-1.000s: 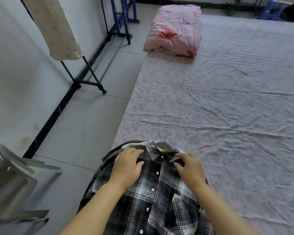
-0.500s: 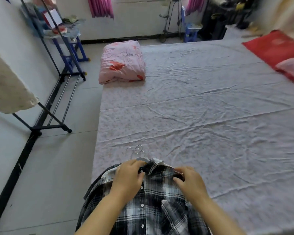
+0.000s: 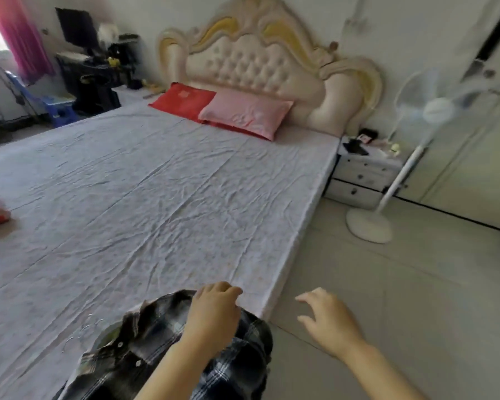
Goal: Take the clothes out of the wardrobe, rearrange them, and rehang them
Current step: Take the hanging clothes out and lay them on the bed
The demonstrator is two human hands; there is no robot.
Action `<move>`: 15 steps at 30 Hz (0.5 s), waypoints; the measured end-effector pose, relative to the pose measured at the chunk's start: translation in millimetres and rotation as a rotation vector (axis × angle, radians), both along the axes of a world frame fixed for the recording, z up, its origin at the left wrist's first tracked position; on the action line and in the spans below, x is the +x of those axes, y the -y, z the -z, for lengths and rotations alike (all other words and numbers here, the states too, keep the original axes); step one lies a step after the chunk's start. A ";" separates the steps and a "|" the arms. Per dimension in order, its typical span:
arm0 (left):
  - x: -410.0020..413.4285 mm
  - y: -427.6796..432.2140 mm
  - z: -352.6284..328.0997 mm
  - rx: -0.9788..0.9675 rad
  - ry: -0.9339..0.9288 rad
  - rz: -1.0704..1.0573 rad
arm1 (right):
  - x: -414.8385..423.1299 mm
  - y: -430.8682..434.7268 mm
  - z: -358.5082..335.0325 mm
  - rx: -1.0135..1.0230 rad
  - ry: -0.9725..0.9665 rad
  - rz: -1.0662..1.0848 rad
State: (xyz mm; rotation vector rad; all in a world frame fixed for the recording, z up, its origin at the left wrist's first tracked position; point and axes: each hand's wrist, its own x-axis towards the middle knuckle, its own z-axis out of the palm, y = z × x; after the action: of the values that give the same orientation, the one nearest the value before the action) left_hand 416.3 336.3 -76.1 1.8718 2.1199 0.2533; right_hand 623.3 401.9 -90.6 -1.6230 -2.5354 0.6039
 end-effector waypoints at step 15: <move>432.4 59.6 -49.1 0.178 0.106 1.035 | 398.3 279.3 -77.7 0.188 0.100 1.010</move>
State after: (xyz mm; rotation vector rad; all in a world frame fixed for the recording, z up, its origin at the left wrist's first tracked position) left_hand 848.7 276.7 -27.0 2.6805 0.8612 0.2791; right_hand 1021.6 122.6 -12.9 -2.5050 -1.3969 0.1576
